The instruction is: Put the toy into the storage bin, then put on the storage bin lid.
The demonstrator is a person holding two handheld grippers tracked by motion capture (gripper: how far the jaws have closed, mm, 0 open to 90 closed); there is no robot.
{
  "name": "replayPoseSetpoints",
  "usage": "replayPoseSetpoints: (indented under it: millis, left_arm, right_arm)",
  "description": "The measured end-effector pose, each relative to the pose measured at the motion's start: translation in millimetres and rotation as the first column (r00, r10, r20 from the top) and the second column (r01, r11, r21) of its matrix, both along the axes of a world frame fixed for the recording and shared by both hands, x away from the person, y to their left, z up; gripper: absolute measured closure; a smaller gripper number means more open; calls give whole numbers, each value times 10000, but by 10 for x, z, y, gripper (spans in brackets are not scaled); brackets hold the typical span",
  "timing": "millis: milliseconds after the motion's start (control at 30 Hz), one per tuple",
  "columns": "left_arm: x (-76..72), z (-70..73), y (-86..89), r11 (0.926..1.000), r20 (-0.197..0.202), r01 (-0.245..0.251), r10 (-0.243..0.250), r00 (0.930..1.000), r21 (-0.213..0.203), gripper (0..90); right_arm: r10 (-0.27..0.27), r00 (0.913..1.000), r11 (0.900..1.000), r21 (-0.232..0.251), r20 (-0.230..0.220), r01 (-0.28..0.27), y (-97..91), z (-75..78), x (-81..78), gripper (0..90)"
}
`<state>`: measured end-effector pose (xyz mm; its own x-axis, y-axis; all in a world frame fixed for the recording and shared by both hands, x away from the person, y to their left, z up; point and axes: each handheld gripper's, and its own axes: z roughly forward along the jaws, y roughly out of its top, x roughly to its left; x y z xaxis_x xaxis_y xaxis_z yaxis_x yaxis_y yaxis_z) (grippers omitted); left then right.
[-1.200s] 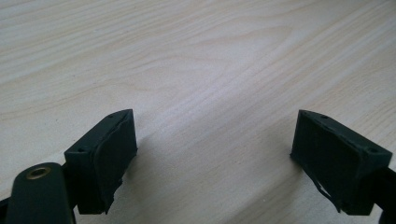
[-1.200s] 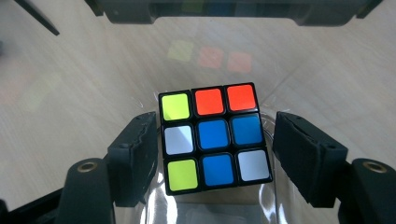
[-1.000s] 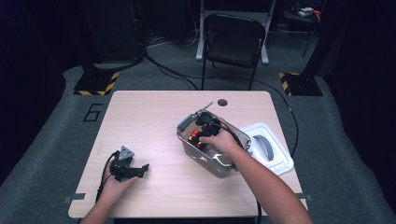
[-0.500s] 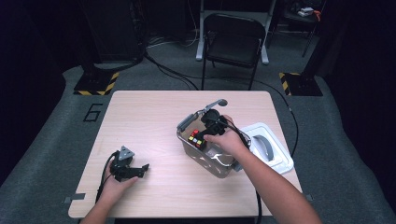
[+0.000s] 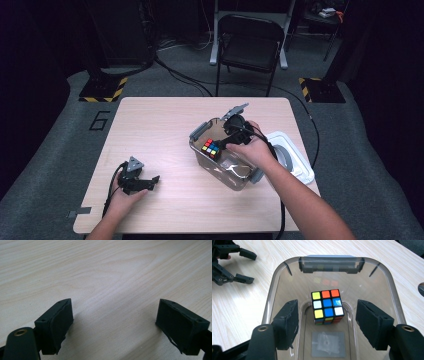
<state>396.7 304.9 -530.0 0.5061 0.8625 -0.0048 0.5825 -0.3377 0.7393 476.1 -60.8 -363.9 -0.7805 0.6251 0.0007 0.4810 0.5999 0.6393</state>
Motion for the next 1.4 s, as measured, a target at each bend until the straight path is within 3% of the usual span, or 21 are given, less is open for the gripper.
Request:
replayPoseSetpoints:
  millis: [300, 933, 1133, 1400]
  left_arm:
    - [1, -1, 0, 10000, 27, -8, 8, 10000, -5, 138]
    - [0, -1, -1, 10000, 30, -21, 21, 10000, -9, 139]
    - [0, -1, -1, 10000, 26, -20, 20, 10000, -8, 139]
    - [0, -1, -1, 10000, 26, -9, 9, 10000, -8, 139]
  right_arm:
    - [-176, 9997, 9996, 229, 184, 172, -208, 110, -90, 349]
    - [-1143, 9924, 9931, 313, 465, 1129, -747, 272, -125, 361]
    - [-1745, 9825, 9835, 606, 652, 1707, -963, 328, -127, 379]
    - [-2357, 9679, 9716, 437, 873, 2326, -1170, 295, -109, 378]
